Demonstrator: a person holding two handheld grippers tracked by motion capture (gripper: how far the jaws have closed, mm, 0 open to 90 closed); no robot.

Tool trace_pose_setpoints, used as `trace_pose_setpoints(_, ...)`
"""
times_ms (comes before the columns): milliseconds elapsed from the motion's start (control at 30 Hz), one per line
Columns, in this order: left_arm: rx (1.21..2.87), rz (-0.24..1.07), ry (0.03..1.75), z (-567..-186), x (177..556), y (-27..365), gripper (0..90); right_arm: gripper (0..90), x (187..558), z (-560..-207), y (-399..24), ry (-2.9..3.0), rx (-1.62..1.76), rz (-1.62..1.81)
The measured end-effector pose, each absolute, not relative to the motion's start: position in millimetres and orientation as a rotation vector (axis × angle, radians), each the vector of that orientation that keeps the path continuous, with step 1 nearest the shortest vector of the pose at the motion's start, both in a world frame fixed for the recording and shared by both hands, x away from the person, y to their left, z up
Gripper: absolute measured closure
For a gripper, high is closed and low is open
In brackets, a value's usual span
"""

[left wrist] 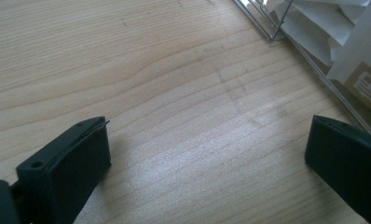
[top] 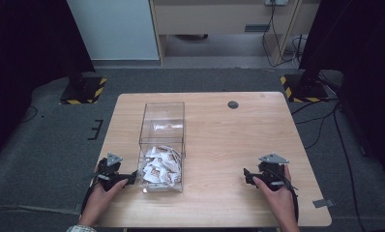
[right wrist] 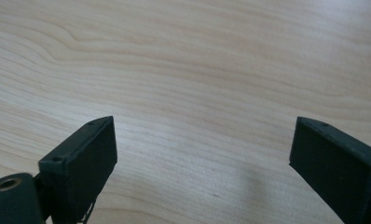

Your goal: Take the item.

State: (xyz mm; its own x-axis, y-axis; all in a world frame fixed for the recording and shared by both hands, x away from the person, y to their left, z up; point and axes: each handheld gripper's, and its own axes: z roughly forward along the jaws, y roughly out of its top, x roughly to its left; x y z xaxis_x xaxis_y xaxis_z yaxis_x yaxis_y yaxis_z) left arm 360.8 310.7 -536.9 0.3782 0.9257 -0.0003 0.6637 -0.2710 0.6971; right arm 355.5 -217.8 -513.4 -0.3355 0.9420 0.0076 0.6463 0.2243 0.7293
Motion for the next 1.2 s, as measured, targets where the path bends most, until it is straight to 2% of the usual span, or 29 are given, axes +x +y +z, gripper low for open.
trace_pose_setpoints(333,2.029,0.553,1.362,-536.9,361.1,310.7,0.0,10.8,359.9,-487.0,-208.0,2.09,1.4,0.942)
trace_pose_setpoints(667,2.029,0.554,1.363,-536.9,360.6,310.6,0.0,23.4,362.1,-464.2,-193.9,2.147,1.345,0.95)
trace_pose_setpoints(1200,2.031,0.554,1.362,-536.9,360.2,310.6,0.0,28.2,369.8,-433.4,-147.6,2.244,1.211,0.971)
